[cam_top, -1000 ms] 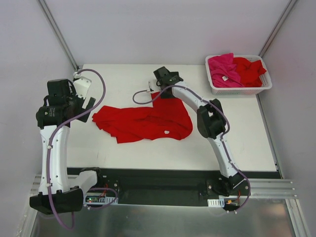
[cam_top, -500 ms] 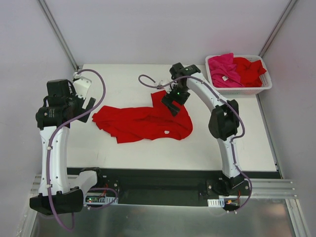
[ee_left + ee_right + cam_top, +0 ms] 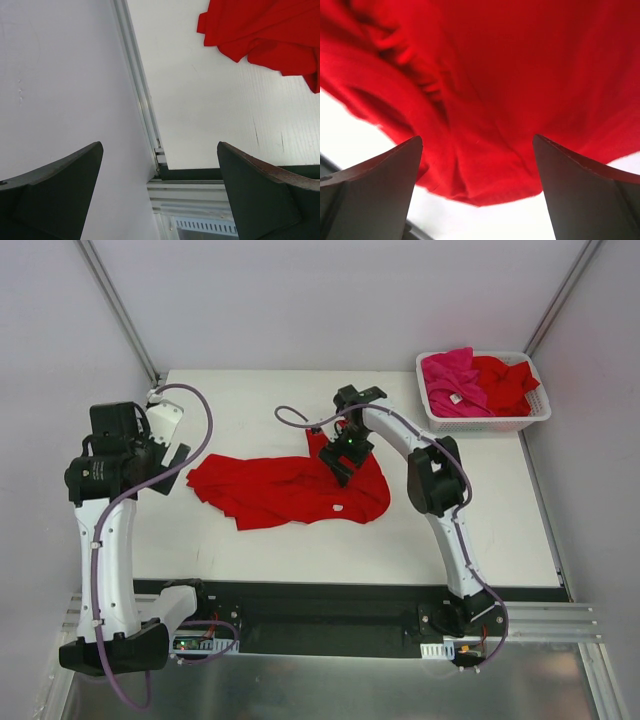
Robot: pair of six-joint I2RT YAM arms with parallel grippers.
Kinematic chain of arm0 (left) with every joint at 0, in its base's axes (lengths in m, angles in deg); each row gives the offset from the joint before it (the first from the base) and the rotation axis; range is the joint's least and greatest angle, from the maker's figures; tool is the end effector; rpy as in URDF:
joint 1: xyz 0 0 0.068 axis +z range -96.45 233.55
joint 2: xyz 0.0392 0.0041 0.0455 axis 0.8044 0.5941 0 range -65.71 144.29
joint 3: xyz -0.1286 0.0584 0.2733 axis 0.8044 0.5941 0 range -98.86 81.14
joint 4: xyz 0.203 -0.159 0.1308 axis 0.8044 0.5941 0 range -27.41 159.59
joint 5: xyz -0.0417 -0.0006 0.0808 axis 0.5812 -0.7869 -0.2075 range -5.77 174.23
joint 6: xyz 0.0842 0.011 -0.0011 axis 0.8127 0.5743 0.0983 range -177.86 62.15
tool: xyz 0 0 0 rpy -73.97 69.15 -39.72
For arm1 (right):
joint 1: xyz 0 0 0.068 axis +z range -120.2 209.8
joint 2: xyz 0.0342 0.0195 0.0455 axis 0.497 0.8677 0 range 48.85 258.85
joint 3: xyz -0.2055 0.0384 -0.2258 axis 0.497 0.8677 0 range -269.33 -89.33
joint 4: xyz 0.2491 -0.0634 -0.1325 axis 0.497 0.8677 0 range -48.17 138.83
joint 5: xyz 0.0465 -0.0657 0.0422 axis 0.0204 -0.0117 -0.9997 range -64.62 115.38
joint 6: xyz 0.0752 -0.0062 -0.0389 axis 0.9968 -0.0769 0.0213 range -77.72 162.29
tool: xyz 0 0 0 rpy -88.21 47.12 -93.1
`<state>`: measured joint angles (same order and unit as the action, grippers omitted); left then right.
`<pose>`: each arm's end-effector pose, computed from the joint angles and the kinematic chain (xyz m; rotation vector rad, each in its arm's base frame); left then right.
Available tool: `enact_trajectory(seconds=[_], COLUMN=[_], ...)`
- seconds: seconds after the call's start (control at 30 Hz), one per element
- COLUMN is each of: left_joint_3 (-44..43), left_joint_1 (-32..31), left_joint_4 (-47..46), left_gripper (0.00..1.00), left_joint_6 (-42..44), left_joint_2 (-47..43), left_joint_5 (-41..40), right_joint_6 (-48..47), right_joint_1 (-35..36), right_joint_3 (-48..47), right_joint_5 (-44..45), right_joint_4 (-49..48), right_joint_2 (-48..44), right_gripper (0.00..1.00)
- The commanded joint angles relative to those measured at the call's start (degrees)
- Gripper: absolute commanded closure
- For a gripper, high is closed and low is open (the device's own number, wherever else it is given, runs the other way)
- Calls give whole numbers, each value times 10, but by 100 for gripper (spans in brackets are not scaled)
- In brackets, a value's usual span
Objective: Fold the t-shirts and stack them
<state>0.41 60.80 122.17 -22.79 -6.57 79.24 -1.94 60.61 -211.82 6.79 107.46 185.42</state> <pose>0.2136 0.0339 0.4363 0.5005 2.2222 0.4937 0.4554 0.2993 0.1687 -1.7964 2.2696 0.4401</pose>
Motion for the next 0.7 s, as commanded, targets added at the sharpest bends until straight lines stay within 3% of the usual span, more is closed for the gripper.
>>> enact_trajectory(seconds=[0.0, 0.2, 0.37, 0.67], left_joint_3=[-40, -56, -59, -65], left_joint_1=[7, 7, 7, 8], left_joint_4=[34, 54, 63, 68], left_gripper=[1, 1, 1, 1], left_joint_6=[14, 11, 4, -12], left_joint_2=[-8, -14, -19, -15], left_joint_5=[-32, -48, -53, -48], right_joint_6=[-29, -89, -174, -430], right_joint_1=[7, 7, 7, 22], right_joint_3=[-14, -88, -86, -69], right_joint_5=[74, 181, 259, 329], right_joint_4=[-22, -22, -87, -359], right_joint_2=[34, 87, 94, 119], right_gripper=[4, 4, 4, 4])
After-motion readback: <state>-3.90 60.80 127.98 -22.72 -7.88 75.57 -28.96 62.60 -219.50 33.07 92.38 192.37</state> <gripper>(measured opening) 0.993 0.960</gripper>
